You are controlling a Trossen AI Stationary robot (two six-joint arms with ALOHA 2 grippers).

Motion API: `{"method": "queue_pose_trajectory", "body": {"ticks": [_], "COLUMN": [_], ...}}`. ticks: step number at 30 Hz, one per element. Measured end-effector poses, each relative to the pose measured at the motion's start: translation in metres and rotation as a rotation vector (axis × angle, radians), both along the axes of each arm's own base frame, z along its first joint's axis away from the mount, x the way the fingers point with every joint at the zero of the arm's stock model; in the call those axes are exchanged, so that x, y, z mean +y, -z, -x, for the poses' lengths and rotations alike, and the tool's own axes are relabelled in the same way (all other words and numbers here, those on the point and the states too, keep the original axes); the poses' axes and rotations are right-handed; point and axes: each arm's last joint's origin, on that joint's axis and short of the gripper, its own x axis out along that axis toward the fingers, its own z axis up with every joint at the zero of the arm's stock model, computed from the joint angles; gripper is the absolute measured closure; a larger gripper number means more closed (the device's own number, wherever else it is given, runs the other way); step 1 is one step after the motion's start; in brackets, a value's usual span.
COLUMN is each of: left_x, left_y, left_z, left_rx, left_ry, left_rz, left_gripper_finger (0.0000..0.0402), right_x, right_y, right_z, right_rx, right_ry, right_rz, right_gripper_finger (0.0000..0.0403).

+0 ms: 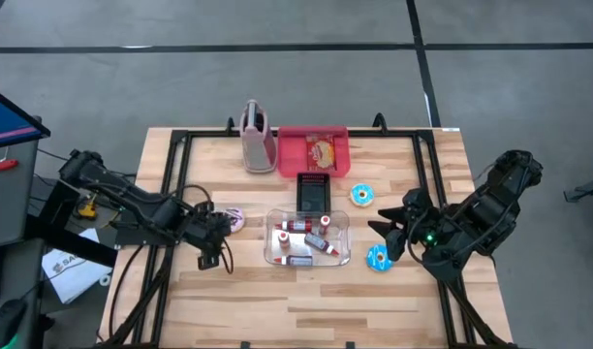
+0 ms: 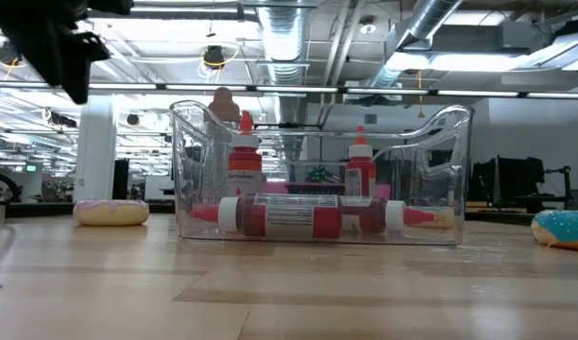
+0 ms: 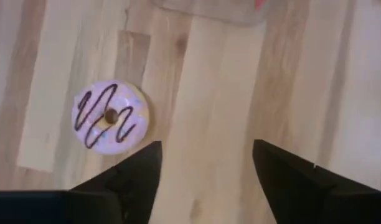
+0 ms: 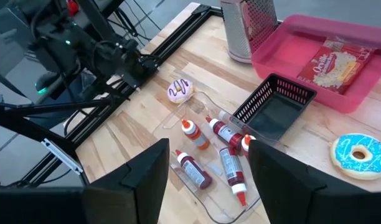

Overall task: Pick & Place Food Item
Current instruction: Put the pink donut into the black bin

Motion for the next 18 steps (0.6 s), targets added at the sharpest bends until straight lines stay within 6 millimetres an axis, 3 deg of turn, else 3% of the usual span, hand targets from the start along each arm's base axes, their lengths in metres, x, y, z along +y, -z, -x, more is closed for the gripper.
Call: {"method": "queue_pose_trajectory", "body": {"ticks": [4, 11, 18], "left_x": [0.003, 0.017, 0.038], "left_y": [0.011, 0.027, 0.05], "left_z": [-0.001, -0.008, -0.012], "left_rx": [0.04, 0.044, 0.05], "left_ry": [0.082, 0.133, 0.079], "left_rz": [-0.071, -0.054, -0.004], "left_gripper_finger": [0.0141, 0.0154, 0.0155], "right_x": [0.0, 0.0, 0.0], "right_y": [0.0, 0.0, 0.0], "right_z": [0.0, 0.0, 0.0], "right_rx": [0.0, -0.002, -0.012], "right_ry": [-0.001, 0.002, 0.016], "right_rz": [-0.001, 0.001, -0.018], "right_gripper_finger": [0.0191, 0.0191, 0.0191]}}
